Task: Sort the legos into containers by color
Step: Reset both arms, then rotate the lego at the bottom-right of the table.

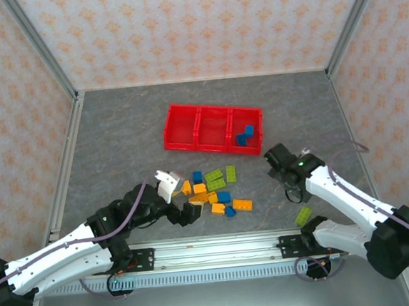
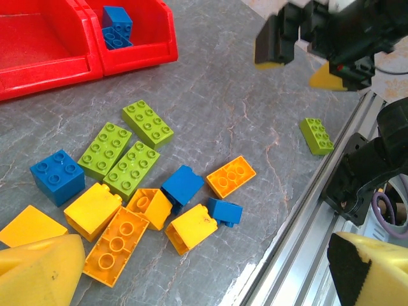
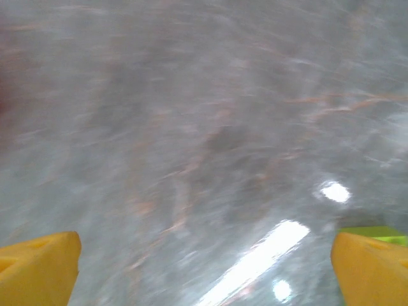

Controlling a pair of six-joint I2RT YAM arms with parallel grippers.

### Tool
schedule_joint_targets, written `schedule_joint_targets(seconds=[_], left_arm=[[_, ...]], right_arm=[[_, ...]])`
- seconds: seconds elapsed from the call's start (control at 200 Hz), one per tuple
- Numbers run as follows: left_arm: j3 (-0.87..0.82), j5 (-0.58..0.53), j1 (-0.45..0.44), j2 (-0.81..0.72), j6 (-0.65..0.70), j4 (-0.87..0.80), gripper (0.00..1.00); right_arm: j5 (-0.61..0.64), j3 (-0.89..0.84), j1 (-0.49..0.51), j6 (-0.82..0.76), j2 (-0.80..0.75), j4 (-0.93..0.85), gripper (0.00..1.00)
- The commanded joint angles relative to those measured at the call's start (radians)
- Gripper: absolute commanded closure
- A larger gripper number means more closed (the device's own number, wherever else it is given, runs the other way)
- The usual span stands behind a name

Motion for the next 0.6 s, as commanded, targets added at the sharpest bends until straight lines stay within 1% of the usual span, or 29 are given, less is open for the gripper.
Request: schedule_joint_targets(seconds=[0.0,0.13,0.195,0.28,0.39,0.43,0.596], left_arm=[[0.005,-0.002,-0.004,-0.009,0.013,-0.003,0.01],[0.004,0.010,-0.005,-0.010,0.015,-0.001,0.01],[0.002,0.016,-0.004,-0.010,0.016,0.003,0.01],[0.001,0.024,-0.005,-0.011,0.018,0.007,0.01],[-0.001,0.030,-0.005,-0.010,0.019,0.010,0.01],[-0.002,0.032,-0.005,-0.010,0.019,0.011,0.01],[-0.006,0.036,-0.005,-0.006,0.021,0.014,0.01]], right_arm=[[-0.108,-0.028,-0.144,-0.117,0.032,-0.022,0.00],[-0.177,0.008,-0.304,-0.209,0.172,-0.044,0.00],[-0.222,0.001,-0.375,-0.227,0.230,-0.031,0.00],[-0.256,-0.003,-0.427,-0.221,0.291,-0.011,0.00],[-0.332,-0.064,-0.433,-0.160,0.355,0.070,0.00],[-0.342,-0.082,-0.425,-0.126,0.361,0.094,0.00],[-0.323,-0.144,-0.378,-0.007,0.291,0.151,0.00]])
